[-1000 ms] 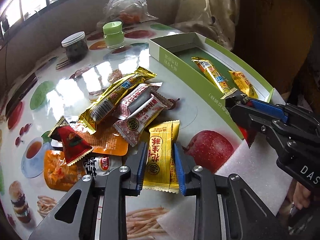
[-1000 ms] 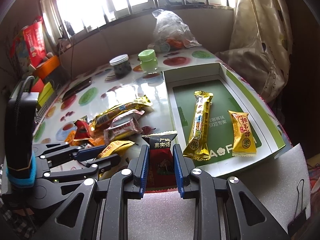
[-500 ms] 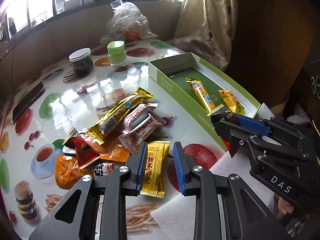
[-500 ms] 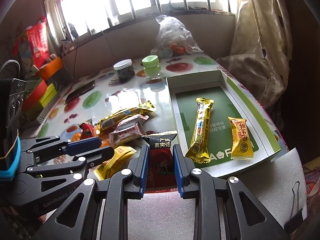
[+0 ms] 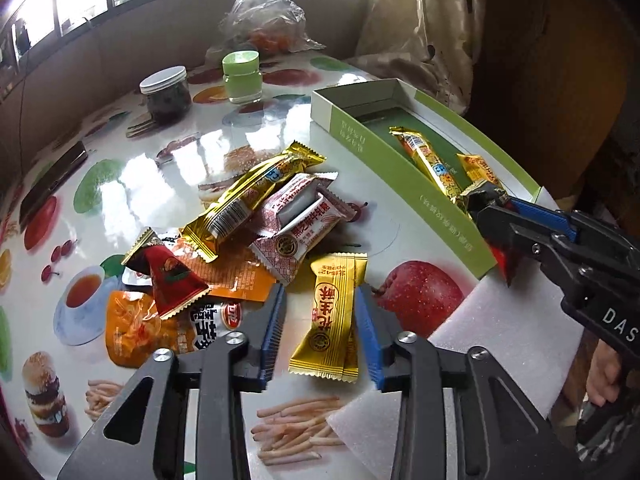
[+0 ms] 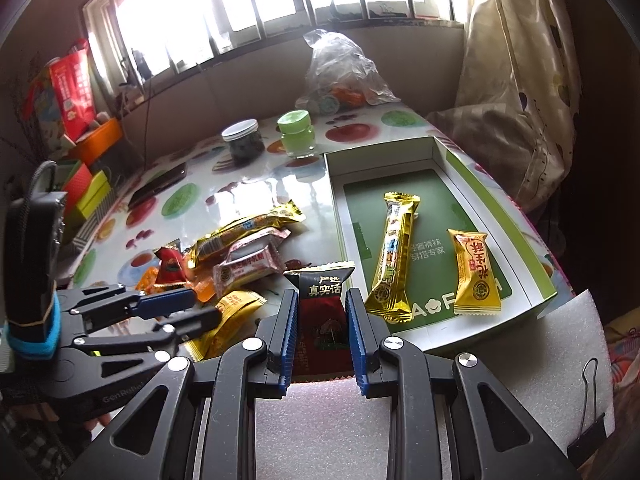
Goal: Organize snacks
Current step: 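Grasp a yellow pastry packet with left tool while right holds red packet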
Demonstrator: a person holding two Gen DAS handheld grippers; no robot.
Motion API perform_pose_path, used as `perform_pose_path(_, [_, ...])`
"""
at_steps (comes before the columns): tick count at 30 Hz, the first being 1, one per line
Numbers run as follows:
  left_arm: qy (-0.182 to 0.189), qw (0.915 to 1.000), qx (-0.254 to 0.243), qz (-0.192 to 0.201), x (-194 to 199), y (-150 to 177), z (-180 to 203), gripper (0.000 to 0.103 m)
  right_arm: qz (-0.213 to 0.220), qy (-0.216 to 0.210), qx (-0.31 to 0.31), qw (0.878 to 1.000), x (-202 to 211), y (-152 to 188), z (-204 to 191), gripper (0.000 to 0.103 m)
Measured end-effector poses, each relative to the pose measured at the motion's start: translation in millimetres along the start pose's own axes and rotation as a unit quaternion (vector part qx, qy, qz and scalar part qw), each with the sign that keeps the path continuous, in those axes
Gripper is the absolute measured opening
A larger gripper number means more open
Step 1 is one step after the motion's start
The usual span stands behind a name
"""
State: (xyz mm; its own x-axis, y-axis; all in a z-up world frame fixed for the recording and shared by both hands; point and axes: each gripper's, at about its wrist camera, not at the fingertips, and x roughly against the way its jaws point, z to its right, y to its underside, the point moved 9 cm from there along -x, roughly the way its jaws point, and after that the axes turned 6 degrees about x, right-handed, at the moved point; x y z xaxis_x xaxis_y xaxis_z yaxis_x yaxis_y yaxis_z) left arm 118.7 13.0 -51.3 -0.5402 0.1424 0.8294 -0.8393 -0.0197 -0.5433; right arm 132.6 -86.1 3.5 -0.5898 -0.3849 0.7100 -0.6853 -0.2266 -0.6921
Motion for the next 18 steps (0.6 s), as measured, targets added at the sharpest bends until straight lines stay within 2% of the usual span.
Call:
perform_pose_path(1, [0.001,1.0000,-0.002,-0.003,-3,1,1,0.049,-0.001,0.000,0.001,1.000,0,0,0,0.023])
perform_pose_path(6, [0.011,0.9997,0.005,-0.022,-15,7,6,0.049,-0.003,-0.001,0.001,1.000,-1,1,-1,0.023])
perform_pose_path(9, [-0.021,0.9996,-0.004,-0.021,-22,9,7,0.049,-0.003,-0.002,0.001,1.000,-1,1,-2,0.023])
perform_pose_path(11, [-0.019,0.9996,-0.003,-0.021,-22,8,9,0.049,-0.002,-0.001,0.001,1.000,0,1,-2,0.023])
perform_pose_path(13, [-0.025,0.9995,-0.003,-0.020,-22,8,8,0.029,-0.001,0.000,-0.001,1.000,1,1,0,0.023])
perform_pose_path(18, [-0.028,0.9994,-0.005,-0.018,-19,6,8,0.025,0.001,0.001,-0.003,1.000,2,1,2,0.023])
